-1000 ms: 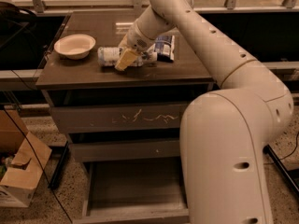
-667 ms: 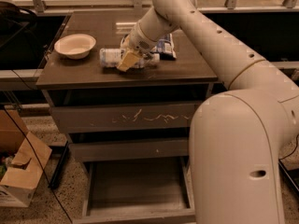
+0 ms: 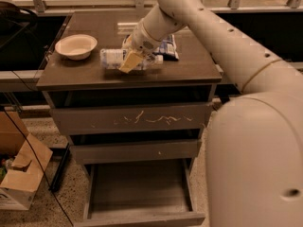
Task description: Place blue plastic bottle into bottom drawer
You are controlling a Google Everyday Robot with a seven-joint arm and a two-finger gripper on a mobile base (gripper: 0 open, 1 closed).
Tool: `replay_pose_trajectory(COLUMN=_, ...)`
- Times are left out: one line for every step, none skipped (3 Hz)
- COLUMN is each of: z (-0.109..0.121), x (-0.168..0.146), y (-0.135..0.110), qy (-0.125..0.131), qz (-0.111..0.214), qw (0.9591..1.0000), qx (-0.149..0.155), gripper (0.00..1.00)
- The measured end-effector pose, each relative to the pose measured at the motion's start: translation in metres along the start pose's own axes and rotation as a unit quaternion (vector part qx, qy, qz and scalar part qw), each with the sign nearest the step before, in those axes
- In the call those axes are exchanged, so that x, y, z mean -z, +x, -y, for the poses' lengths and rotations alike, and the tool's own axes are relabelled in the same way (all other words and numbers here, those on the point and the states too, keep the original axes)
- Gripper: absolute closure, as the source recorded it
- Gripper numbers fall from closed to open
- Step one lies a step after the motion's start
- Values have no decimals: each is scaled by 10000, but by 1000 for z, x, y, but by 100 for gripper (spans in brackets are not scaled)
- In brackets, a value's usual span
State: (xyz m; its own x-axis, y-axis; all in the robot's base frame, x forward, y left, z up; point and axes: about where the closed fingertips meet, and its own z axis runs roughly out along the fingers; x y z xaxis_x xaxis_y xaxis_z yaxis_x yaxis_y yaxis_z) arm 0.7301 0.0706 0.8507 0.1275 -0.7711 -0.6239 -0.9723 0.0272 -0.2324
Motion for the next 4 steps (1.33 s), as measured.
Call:
replay_pose_trajectory(z=-48, x=67, y=-36, qy=314, qz=452, qw=9970, qx=552, gripper=100)
replay_pose_trajectory(z=-116, x=108, y=-44, qy=259, qz=612, qw=9929, qx=984, gripper=100)
replay_pose_trajectory(z=-178, x=107, y=-26, qy=-143, qz=698, qw=9923, qx=1015, gripper=100)
replay_pose_trajectory(z=-191, x=104, y=-15, qy=-240, qz=670, qw=9929, qx=956, gripper=100)
